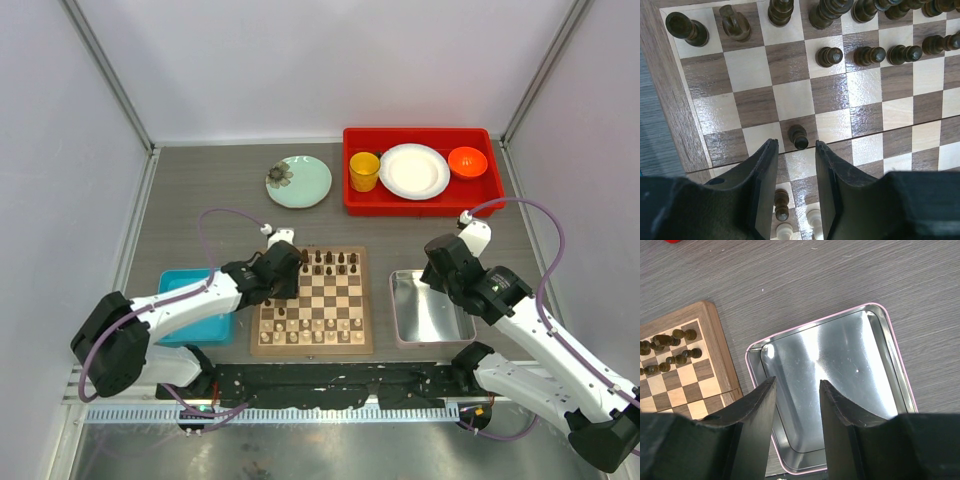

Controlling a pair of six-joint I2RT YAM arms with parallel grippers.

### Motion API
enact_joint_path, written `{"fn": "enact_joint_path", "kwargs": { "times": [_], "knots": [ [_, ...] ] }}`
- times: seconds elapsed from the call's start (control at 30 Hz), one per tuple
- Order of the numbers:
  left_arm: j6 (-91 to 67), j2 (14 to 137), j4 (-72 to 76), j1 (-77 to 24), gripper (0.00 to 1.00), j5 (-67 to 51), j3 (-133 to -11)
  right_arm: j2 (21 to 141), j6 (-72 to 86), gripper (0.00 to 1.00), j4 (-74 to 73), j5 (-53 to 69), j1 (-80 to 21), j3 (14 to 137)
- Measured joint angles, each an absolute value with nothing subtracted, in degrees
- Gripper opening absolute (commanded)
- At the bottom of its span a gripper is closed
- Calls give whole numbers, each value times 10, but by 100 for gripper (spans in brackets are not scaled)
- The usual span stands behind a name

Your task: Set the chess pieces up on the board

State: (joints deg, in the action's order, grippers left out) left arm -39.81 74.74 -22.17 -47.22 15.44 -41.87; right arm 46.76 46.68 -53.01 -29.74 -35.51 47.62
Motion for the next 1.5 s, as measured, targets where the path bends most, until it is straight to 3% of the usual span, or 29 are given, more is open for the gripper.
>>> {"fn": "enact_joint_path", "kwargs": {
  "times": [1.5],
  "knots": [
    [-384,776,-200,-472,24,165,-431,468,467,46,-531,-297,-355,476]
  ]
}}
